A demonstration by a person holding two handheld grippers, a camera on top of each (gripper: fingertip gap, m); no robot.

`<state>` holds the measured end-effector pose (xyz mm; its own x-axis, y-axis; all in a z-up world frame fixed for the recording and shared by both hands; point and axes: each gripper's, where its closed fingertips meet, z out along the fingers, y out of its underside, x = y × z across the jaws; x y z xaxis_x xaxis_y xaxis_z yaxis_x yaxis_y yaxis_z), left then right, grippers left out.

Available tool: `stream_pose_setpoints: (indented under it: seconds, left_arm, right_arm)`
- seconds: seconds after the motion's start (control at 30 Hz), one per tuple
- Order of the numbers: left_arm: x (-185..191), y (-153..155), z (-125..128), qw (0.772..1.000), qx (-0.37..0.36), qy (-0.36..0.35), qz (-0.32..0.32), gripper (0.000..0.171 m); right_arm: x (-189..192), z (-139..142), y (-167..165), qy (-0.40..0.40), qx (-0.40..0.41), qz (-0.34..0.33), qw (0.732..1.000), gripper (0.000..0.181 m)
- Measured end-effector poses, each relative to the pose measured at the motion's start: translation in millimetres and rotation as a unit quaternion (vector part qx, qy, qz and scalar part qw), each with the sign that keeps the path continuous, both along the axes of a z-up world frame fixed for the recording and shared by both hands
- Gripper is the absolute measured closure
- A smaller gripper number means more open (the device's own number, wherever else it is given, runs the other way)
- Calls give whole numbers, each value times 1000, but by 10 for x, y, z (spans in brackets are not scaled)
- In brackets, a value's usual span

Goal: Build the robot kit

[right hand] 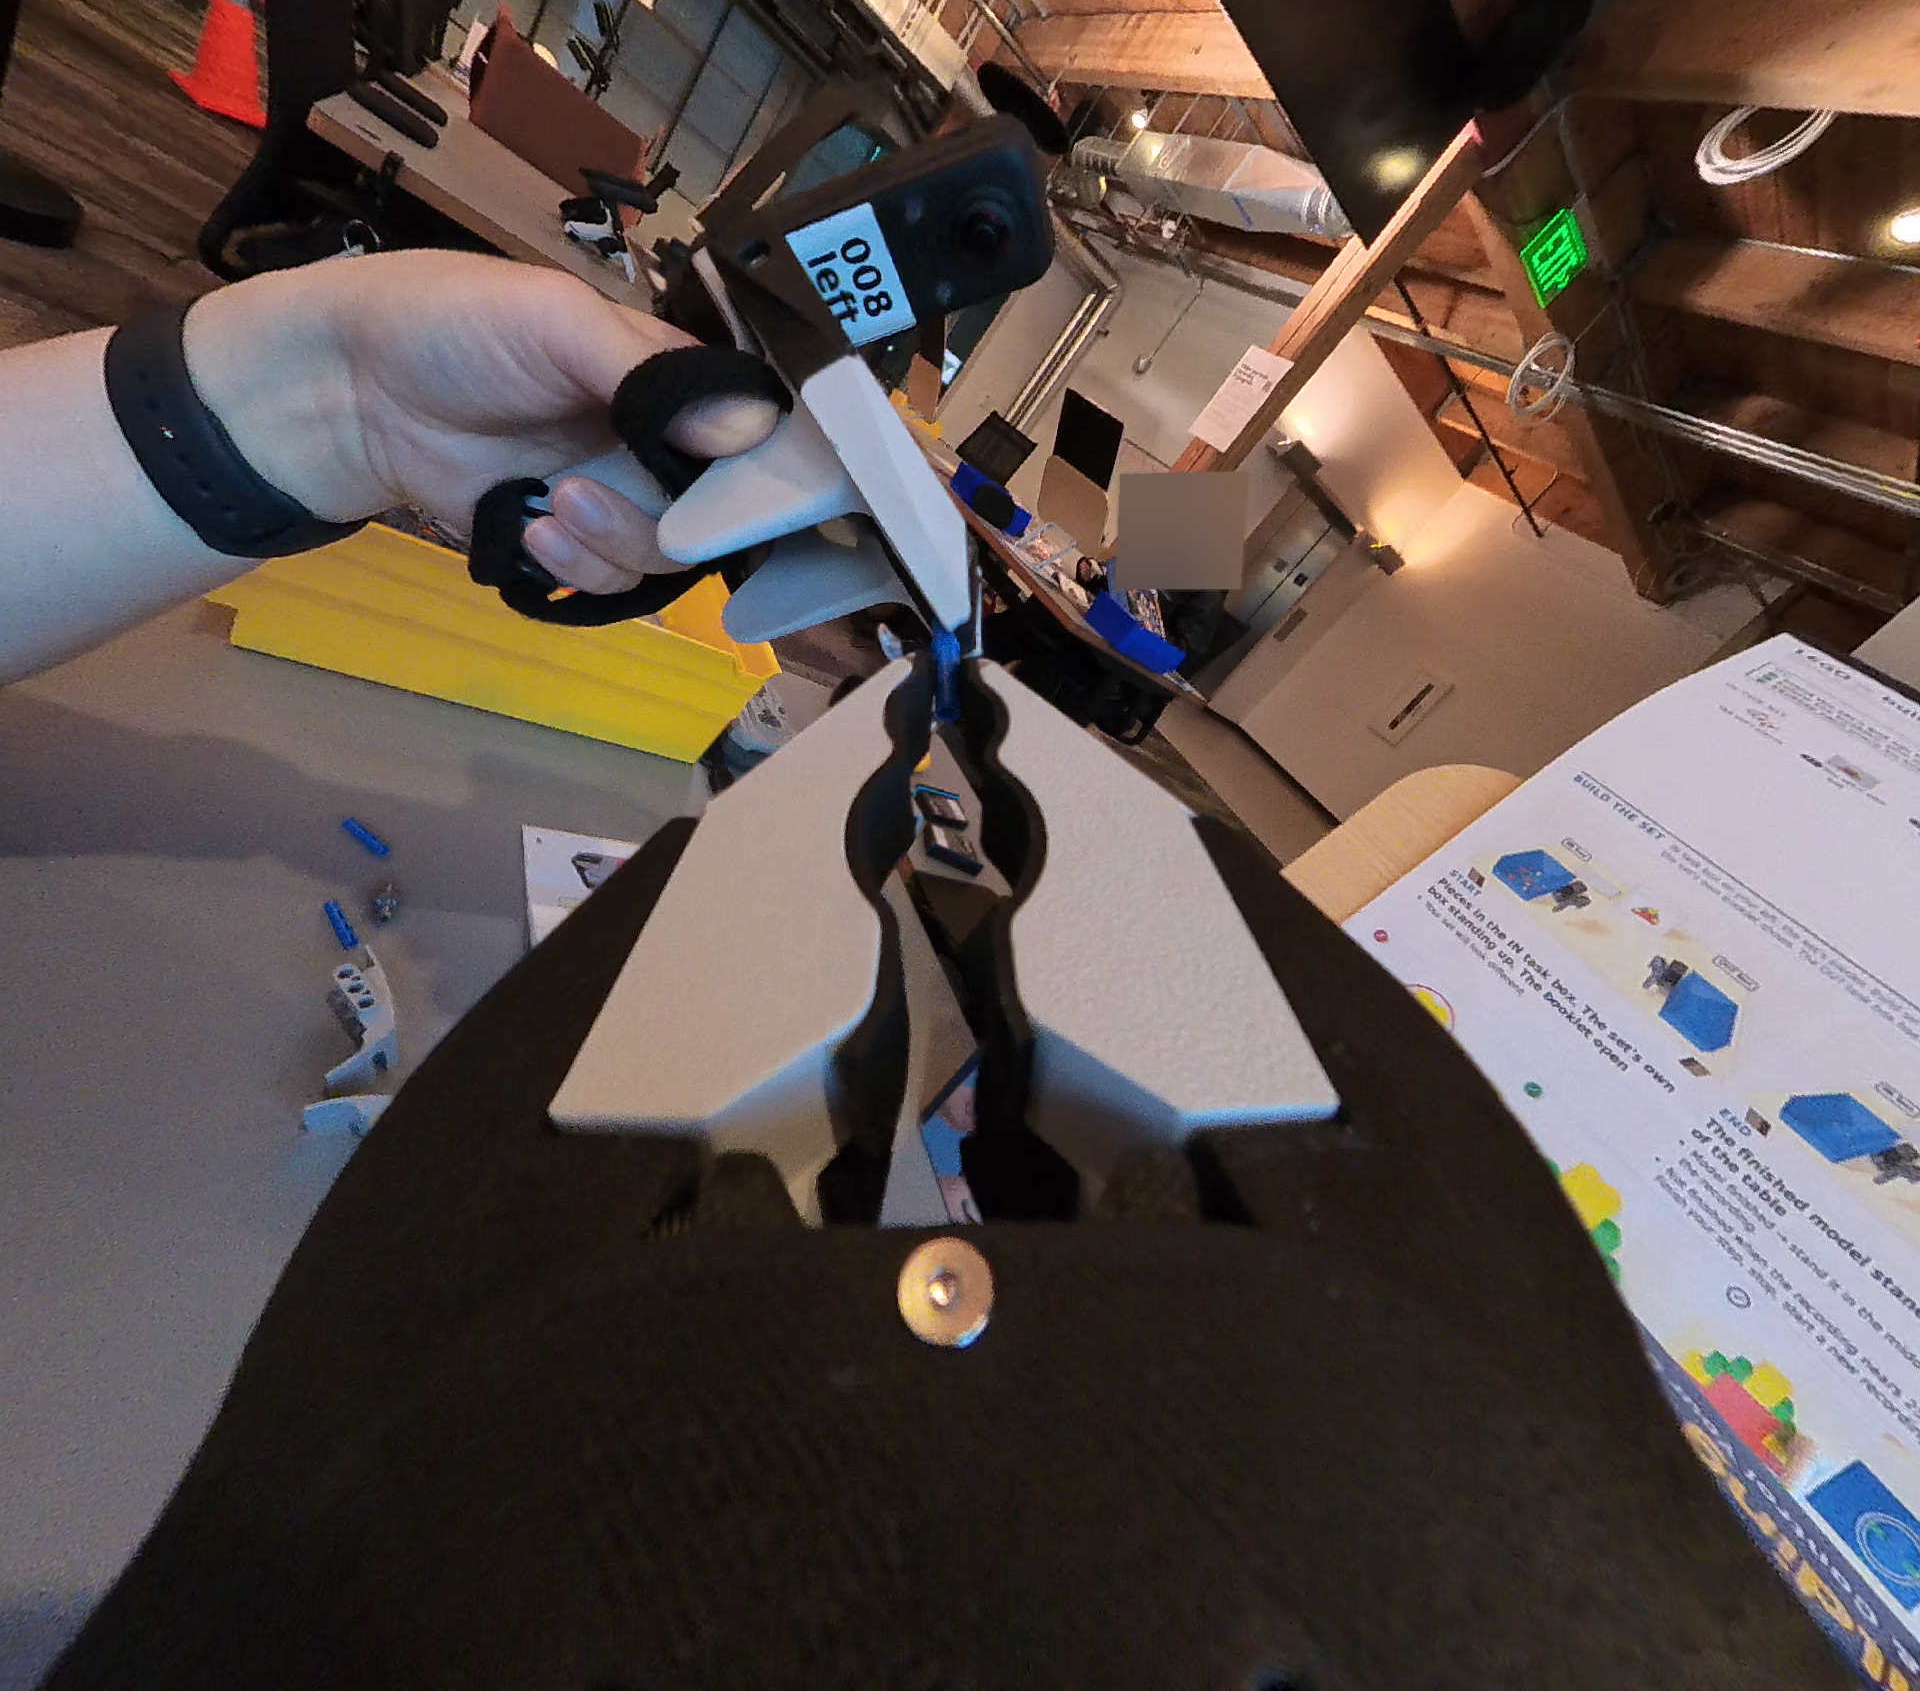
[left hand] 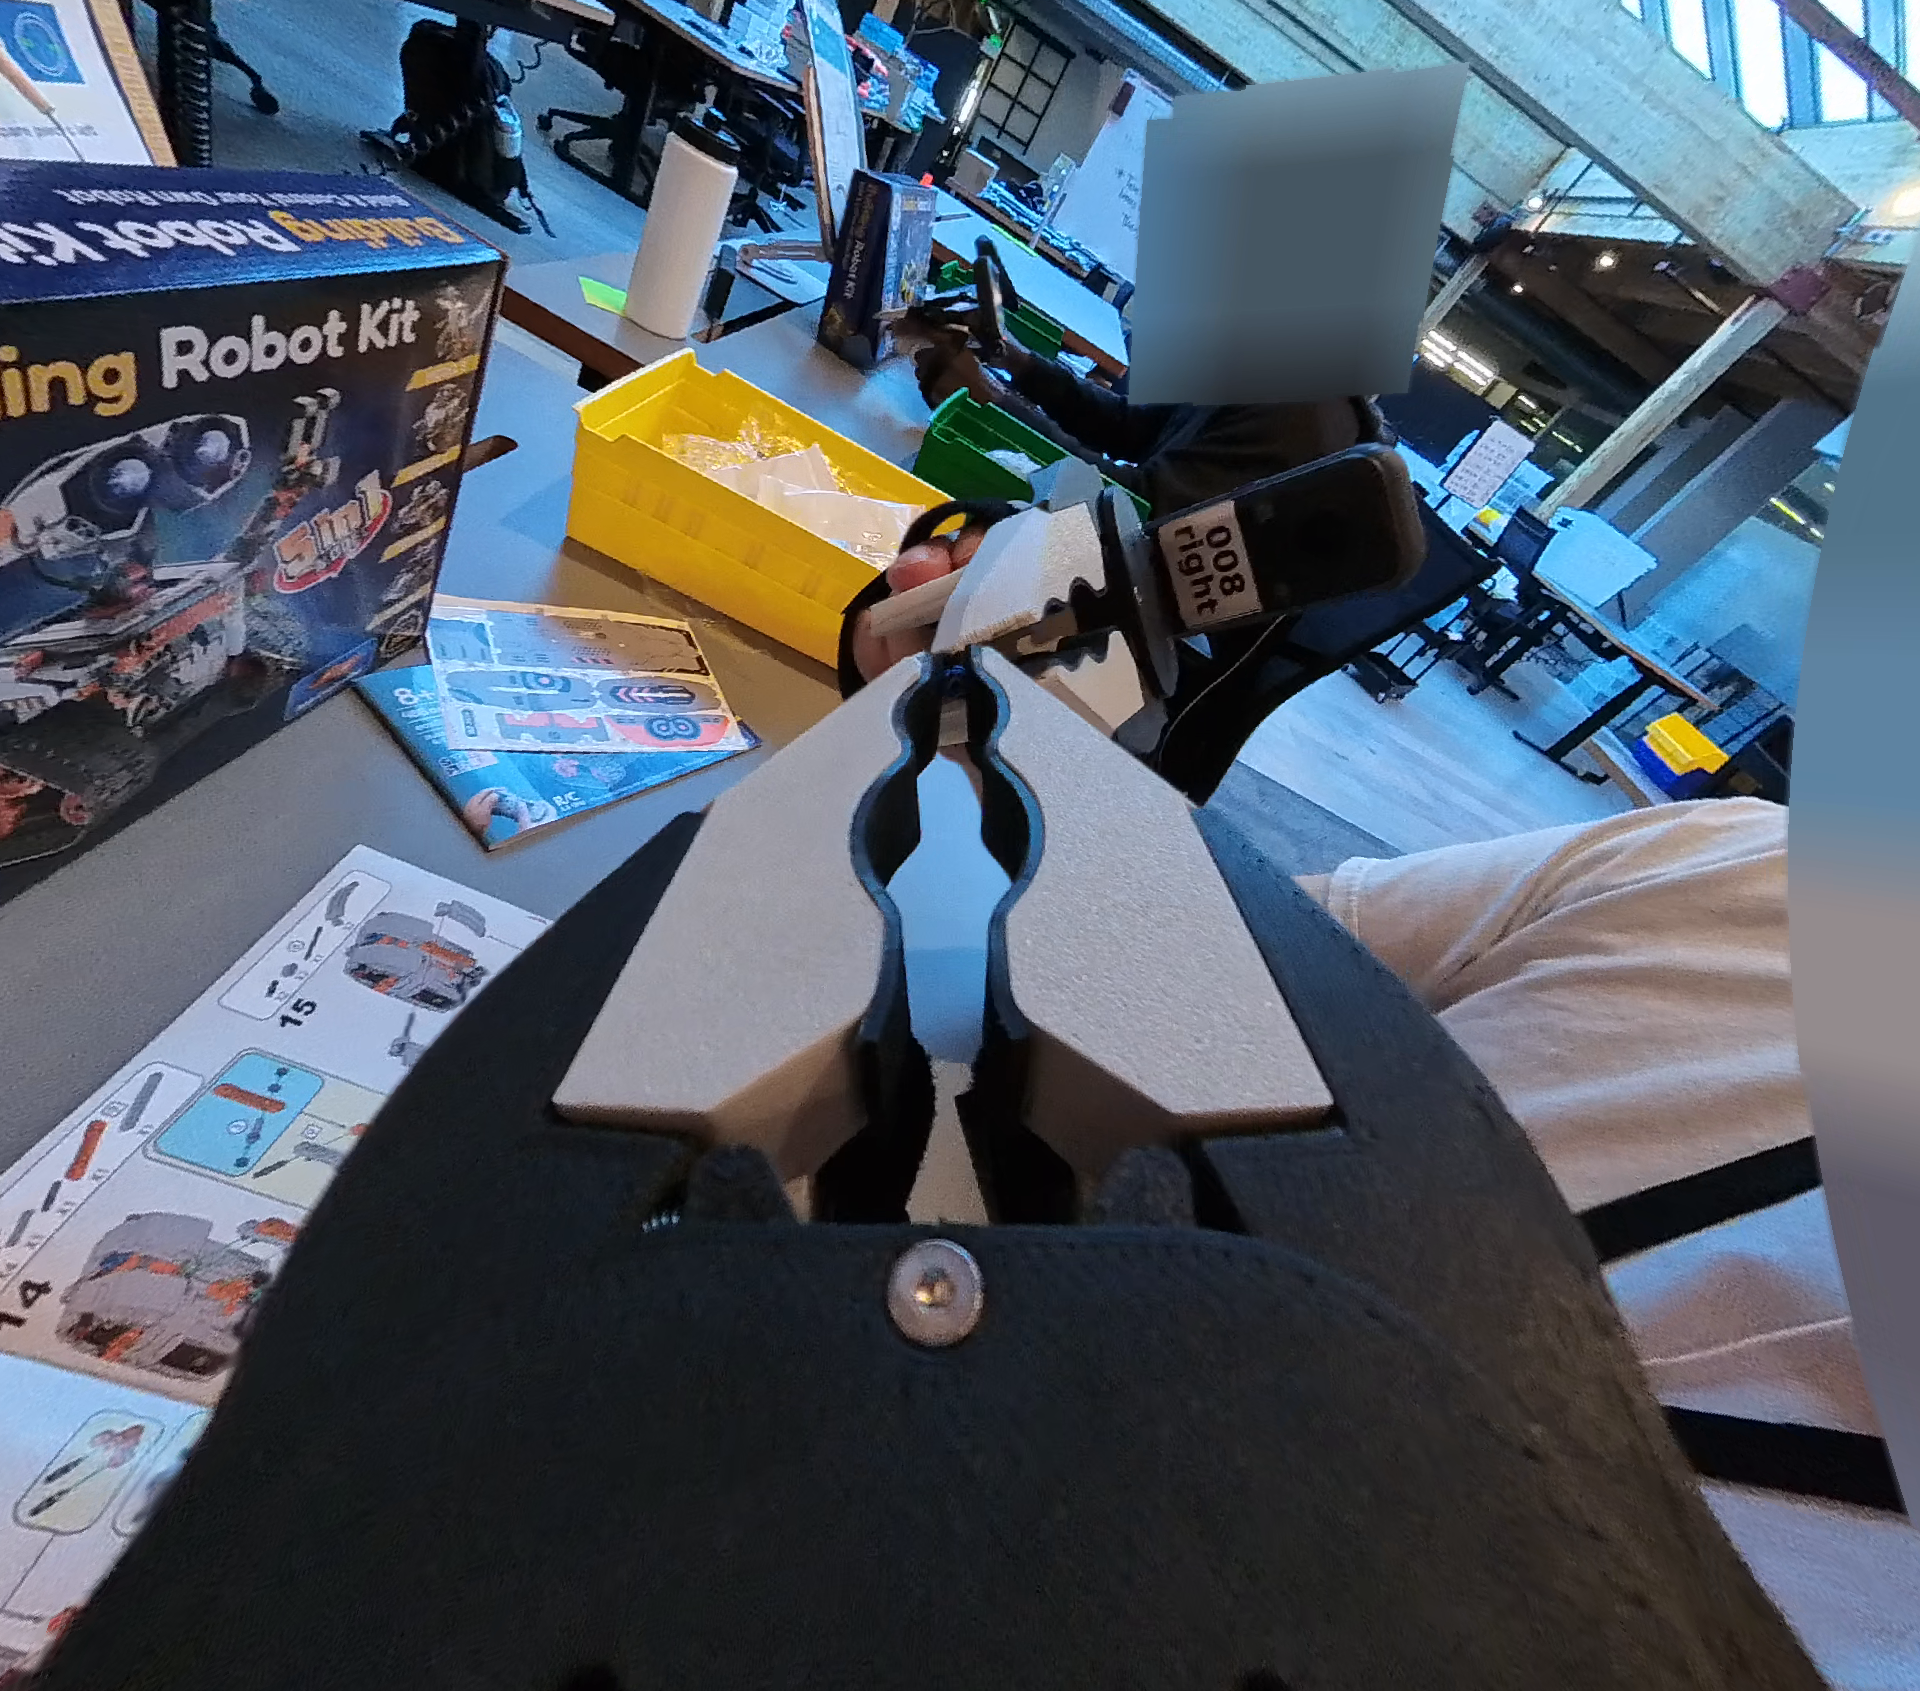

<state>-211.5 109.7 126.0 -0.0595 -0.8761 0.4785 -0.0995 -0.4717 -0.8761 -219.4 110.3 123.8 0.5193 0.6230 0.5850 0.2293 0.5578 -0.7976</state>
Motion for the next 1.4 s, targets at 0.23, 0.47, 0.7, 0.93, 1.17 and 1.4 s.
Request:
stream_pose_setpoints:
  seconds: [0.23,0.47,0.7,0.93,1.17,1.4]
  left_arm:
    - [17,-20,-15,1000,4,4,-9,170]
    - [-255,690,-639,946,131,233,184,152]
    - [-868,1348,-1106,708,336,512,352,171]
    - [-637,1310,-1467,678,364,567,293,171]
    - [-62,813,-1002,937,140,263,181,171]
    - [-53,265,-206,1000,-12,1,7,140]
  right_arm:
    - [17,-21,-25,-7,-3,10,1000,178]
    - [435,-557,406,-99,-99,-72,988,178]
    - [1053,-1118,716,-175,-168,-165,956,178]
    - [1326,-1460,833,-188,-217,-192,938,178]
    - [897,-833,632,-138,-125,-147,971,178]
    - [305,-133,64,-153,49,-110,981,178]
